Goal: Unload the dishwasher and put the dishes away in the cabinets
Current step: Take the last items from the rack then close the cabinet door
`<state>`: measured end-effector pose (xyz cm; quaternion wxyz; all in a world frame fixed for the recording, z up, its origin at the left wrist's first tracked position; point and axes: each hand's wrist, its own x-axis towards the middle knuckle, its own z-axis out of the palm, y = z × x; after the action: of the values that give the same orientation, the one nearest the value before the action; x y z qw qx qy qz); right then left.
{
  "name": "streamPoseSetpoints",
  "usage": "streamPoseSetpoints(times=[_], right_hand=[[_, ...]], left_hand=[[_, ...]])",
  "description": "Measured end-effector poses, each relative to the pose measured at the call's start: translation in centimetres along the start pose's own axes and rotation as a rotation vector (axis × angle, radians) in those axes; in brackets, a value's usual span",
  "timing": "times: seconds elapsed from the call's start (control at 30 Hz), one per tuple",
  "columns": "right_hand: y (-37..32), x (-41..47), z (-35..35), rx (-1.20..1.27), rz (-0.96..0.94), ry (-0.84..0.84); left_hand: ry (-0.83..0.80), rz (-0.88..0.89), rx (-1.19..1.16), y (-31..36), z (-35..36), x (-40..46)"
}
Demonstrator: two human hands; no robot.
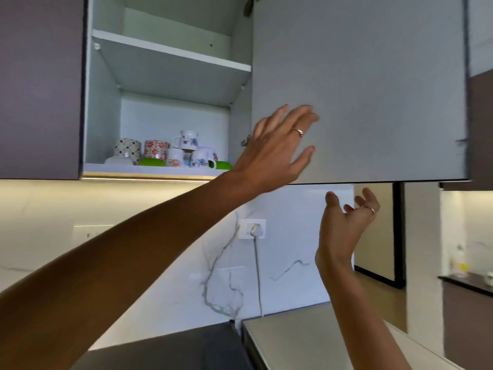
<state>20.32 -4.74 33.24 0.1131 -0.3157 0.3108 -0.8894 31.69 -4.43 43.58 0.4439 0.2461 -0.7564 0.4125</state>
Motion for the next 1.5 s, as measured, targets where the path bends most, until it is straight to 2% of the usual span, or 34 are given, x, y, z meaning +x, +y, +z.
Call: streamPoseSetpoints(times=[0.17,0.43,0.6,0.73,1.0,1.27,1.4,1.5], right_hand=[[-2.2,2.6,-3.2,0.084,-0.001,0.005],[-3.7,5.4,-6.9,0.025,-0.104,-0.234],[-3.4,5.8,-7.7,0.006,-0.153,-0.357],[-3.9,5.5,-8.2,0.004,-0.216,-0.446],[-4.6,2.5,-8.0,0.002,-0.325,-0.635],[-4.1,-1.3,-5.0,-0.004,-0.602,-0.869],[-3.4,-3.7,-1.4,0.002,-0.703,-0.914],[-3.2,-5.9,1.7,-0.01,-0.721,-1.034]], left_hand=[[-0.014,0.24,0.071,6.0,-0.1,3.6],[0.055,0.422,0.099,11.0,1.0,7.6],[0.028,0.493,0.167,12.6,1.9,9.3],[0.012,0.466,0.216,13.2,2.2,9.3],[0.113,0.394,0.13,11.7,-2.2,6.2],[0.011,0.18,0.066,7.1,-9.2,0.1],[-0.018,0.03,0.186,4.0,-12.3,-3.3],[-0.029,-0.099,0.313,1.4,-14.5,-5.8]])
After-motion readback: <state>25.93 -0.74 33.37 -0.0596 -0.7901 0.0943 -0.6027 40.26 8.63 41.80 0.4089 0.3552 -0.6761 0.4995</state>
